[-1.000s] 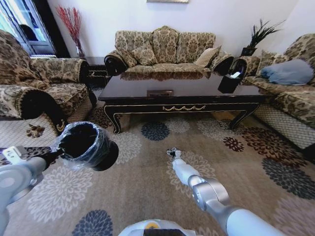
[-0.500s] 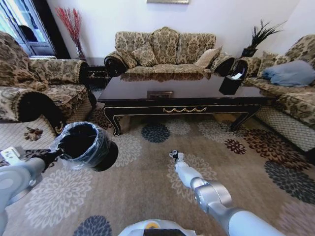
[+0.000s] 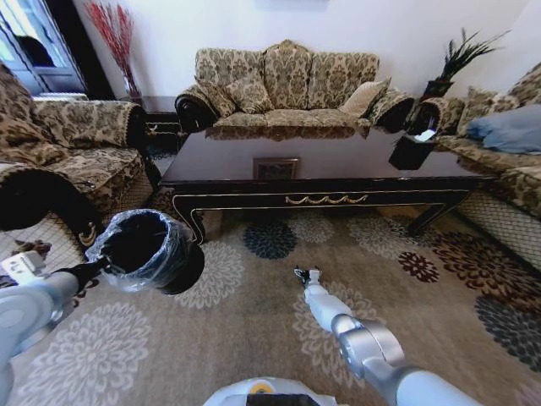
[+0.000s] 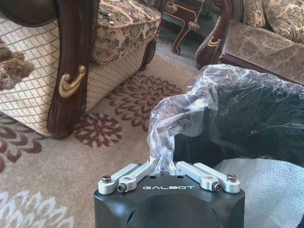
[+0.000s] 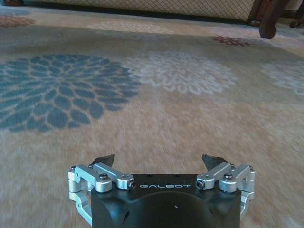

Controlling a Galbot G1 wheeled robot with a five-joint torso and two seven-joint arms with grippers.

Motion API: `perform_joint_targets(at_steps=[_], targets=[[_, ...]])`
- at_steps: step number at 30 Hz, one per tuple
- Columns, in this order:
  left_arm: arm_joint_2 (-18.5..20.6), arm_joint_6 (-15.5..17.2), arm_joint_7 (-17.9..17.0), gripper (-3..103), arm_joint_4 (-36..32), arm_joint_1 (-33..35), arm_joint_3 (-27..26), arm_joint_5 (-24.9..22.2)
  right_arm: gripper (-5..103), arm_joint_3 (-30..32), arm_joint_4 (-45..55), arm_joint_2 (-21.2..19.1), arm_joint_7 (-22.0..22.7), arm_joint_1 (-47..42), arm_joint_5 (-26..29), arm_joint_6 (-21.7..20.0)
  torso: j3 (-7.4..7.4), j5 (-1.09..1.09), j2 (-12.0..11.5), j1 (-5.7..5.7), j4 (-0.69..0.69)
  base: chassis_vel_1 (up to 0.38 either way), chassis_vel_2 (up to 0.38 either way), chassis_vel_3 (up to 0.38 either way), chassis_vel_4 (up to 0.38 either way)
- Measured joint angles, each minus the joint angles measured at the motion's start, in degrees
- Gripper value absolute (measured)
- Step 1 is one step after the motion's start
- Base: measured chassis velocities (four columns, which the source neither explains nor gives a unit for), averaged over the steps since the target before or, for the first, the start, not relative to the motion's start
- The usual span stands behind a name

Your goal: Move to the front of the table and pick up the trash from the floor, then place it into the trash bin.

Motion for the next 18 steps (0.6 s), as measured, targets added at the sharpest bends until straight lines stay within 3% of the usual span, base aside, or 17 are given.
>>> perform_joint_targets(at_steps=[2, 9, 18], targets=[[-0.08, 0.00, 0.00, 2, 0.00, 0.01, 0.01, 0.04, 100, -0.70, 1.14, -0.31, 0.57, -0.65, 0.97, -0.67, 0.00, 0.00, 0.00, 0.00, 0.00, 0.038, -0.065, -0.037, 0.061], [-0.57, 0.00, 0.21, 2, 0.69, -0.45, 1.26, 0.69, 100, -9.30, 15.51, -4.30, 4.91, -6.52, 12.66, -7.58, 0.02, 0.00, 0.00, 0.01, -0.03, 0.000, 0.000, 0.000, 0.000], [-0.92, 0.00, 0.25, 2, 1.17, -1.38, 2.86, 1.33, 100, -10.49, 18.97, -5.94, 6.57, -8.59, 14.21, -9.96, 0.02, 0.00, 0.00, 0.02, -0.02, 0.000, 0.000, 0.000, 0.000]])
